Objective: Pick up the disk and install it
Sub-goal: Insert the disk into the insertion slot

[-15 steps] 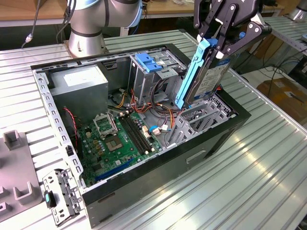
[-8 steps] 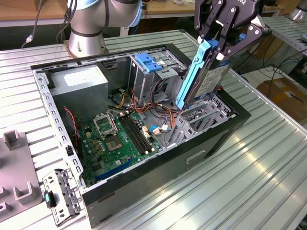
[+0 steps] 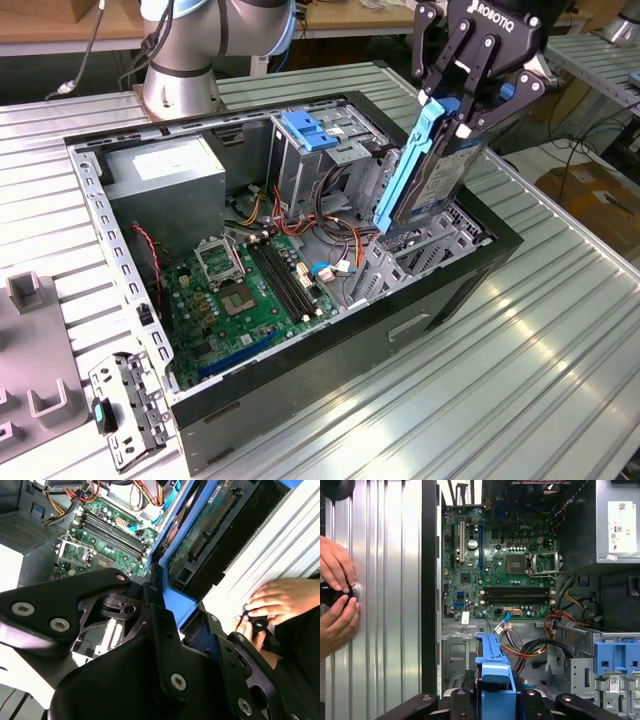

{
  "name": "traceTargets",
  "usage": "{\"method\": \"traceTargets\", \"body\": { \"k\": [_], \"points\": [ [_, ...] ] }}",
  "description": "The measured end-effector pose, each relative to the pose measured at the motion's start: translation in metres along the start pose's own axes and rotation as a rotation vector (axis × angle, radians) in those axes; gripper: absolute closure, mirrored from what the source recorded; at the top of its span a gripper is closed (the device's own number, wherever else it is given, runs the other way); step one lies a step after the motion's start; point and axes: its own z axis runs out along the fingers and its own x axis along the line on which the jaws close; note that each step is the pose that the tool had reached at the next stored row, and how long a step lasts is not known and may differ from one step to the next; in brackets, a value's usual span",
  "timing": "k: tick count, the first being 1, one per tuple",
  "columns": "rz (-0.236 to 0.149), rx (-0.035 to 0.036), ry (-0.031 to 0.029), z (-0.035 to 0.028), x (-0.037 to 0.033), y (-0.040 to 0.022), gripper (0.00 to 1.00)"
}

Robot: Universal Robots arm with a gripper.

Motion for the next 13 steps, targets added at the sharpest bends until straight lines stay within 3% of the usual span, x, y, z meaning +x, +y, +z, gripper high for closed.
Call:
{"method": "traceTargets", "body": {
  "k": [9, 13],
  "points": [
    [0.001, 0.0000, 0.0001, 0.0125, 0.0023, -0.0105, 0.63],
    [0.001, 0.0000, 0.0000, 0.0170, 0.0045, -0.0111, 0.63]
  ]
}}
